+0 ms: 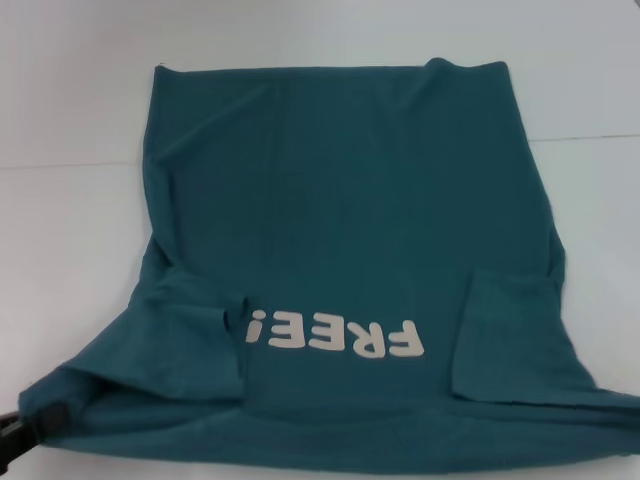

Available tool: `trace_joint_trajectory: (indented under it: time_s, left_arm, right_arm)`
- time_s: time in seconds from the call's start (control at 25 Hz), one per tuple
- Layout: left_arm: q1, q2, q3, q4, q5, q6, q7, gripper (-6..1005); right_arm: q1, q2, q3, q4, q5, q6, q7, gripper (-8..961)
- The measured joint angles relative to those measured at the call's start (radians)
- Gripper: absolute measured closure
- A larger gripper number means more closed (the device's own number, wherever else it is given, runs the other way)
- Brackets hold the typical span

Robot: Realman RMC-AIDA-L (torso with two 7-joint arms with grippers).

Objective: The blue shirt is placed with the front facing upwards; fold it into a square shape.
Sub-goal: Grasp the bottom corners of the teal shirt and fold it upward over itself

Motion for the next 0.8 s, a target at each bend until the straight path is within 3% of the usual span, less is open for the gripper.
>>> trace_joint_trajectory:
  time_s: [0.32, 0.8]
  left_arm:
    - [0.033, 0.001, -0.050, 0.076, -0.005, 0.047, 0.054, 955]
    - [0.059, 0.001, -0.046, 0.110, 0.004, 0.095, 0.061, 953]
  right_arm:
    - [0.010, -0.008, 0.005, -0.002, 0.001, -0.002, 0.002, 932]
    - [-0.037, 0.003, 0.019, 0.006, 0.001, 0.000, -0.013, 931]
